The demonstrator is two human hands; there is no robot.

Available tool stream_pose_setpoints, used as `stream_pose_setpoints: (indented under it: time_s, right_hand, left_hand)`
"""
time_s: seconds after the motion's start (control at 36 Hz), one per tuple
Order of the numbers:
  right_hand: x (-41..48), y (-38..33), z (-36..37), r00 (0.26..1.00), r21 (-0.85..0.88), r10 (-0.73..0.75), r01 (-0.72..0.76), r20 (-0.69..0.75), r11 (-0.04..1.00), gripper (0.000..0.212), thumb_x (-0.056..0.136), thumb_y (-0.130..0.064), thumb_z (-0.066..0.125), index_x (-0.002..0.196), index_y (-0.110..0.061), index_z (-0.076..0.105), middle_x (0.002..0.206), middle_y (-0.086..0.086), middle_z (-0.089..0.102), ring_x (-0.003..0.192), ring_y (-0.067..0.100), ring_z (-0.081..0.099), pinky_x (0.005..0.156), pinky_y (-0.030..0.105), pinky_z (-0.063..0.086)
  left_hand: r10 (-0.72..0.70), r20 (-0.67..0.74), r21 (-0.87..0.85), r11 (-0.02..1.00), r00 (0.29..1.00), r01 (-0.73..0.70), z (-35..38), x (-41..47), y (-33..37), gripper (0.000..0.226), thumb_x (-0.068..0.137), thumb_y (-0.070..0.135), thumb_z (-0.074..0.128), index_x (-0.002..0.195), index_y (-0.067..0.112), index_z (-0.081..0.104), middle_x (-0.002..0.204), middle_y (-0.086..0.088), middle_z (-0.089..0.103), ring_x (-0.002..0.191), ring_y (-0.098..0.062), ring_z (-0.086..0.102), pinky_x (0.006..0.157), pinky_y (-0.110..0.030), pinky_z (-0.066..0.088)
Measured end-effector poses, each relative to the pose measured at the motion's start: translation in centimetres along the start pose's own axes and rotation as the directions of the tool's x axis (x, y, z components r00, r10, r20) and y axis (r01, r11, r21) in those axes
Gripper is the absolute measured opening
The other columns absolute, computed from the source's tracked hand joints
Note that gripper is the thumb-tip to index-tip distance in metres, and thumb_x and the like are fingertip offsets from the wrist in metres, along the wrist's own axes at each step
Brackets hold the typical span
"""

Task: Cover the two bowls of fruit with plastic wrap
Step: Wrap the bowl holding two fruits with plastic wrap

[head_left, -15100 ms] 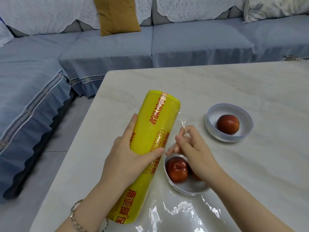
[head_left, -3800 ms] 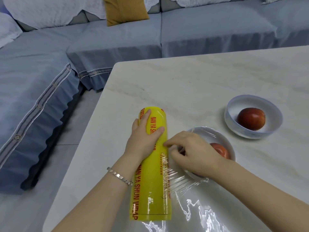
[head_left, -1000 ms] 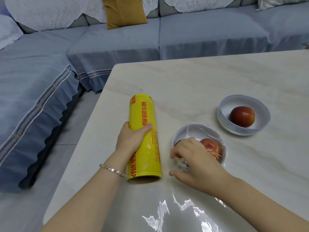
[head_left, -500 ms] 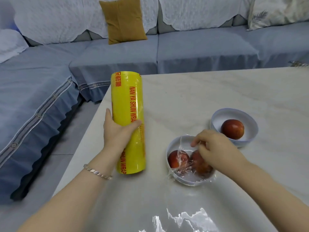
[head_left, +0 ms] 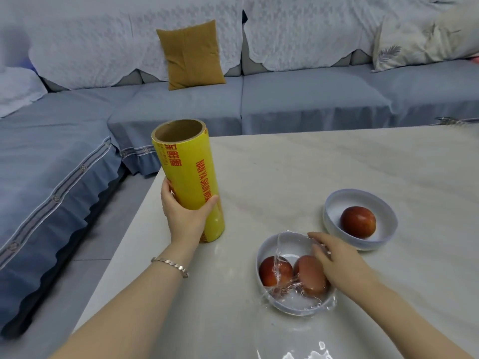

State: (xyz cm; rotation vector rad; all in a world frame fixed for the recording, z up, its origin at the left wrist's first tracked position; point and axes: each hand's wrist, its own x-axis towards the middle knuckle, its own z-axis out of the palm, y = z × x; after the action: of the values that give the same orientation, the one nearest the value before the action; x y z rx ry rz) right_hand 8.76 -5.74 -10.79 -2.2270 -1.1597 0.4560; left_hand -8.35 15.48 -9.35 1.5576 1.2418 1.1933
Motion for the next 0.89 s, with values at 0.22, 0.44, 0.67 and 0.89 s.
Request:
stream_pose_setpoints:
  time_s: [0.22, 0.44, 0.67, 0.89]
  right_hand:
    - [1.3, 0.2, 0.5, 0.996, 0.025, 0.084, -0.084, -0.004, 0.996, 0.031, 0.095, -0.013, 0.040, 0.120, -0.016, 0.059, 0.118, 0.003, 0.065, 0.108, 0.021, 0.057, 0.082, 0.020, 0.034]
    - [0.5, 0.1, 0.5, 0.992, -0.020, 0.124, -0.125, -0.028, 0.992, 0.032, 0.092, -0.010, 0.042, 0.122, -0.011, 0.056, 0.110, 0.010, 0.066, 0.101, 0.026, 0.059, 0.081, 0.027, 0.039]
    - [-4.1, 0.2, -0.2, 0.958, 0.136, 0.260, -0.276, 0.122, 0.952, 0.051, 0.084, -0.006, 0.048, 0.133, -0.015, 0.032, 0.071, 0.007, 0.062, 0.063, 0.019, 0.061, 0.058, 0.024, 0.043]
    - [-6.1, 0.0, -1.6, 0.937, -0.076, 0.261, -0.251, 0.232, 0.965, 0.067, 0.082, -0.027, 0.055, 0.139, -0.028, 0.020, 0.098, 0.000, 0.064, 0.091, 0.017, 0.060, 0.083, 0.028, 0.046]
  left_hand:
    - [-0.144, 0.114, 0.115, 0.985, 0.983, 0.131, -0.7, -2.2, -0.1, 0.108, 0.070, 0.044, 0.076, 0.148, 0.025, 0.003, 0.155, -0.003, 0.017, 0.141, -0.029, 0.021, 0.113, -0.049, 0.027]
    - [-0.434, 0.520, 0.304, 0.899, 0.736, 0.315, -0.2, -9.5, 1.1, 0.046, 0.092, 0.037, 0.051, 0.135, 0.021, 0.042, 0.119, 0.002, 0.056, 0.103, -0.017, 0.060, 0.099, -0.036, 0.044]
    - [-0.330, 0.648, 0.353, 0.929, 0.687, 0.112, 0.6, -9.7, 1.2, 0.027, 0.066, 0.035, 0.075, 0.089, 0.030, 0.061, 0.083, 0.001, 0.063, 0.073, -0.013, 0.060, 0.078, -0.033, 0.051]
    - [-0.298, 0.688, 0.300, 0.947, 0.661, 0.115, 0.6, -8.3, 1.9, 0.010, 0.079, 0.002, 0.070, 0.081, 0.010, 0.064, 0.057, -0.005, 0.055, 0.039, -0.001, 0.050, 0.044, -0.014, 0.042]
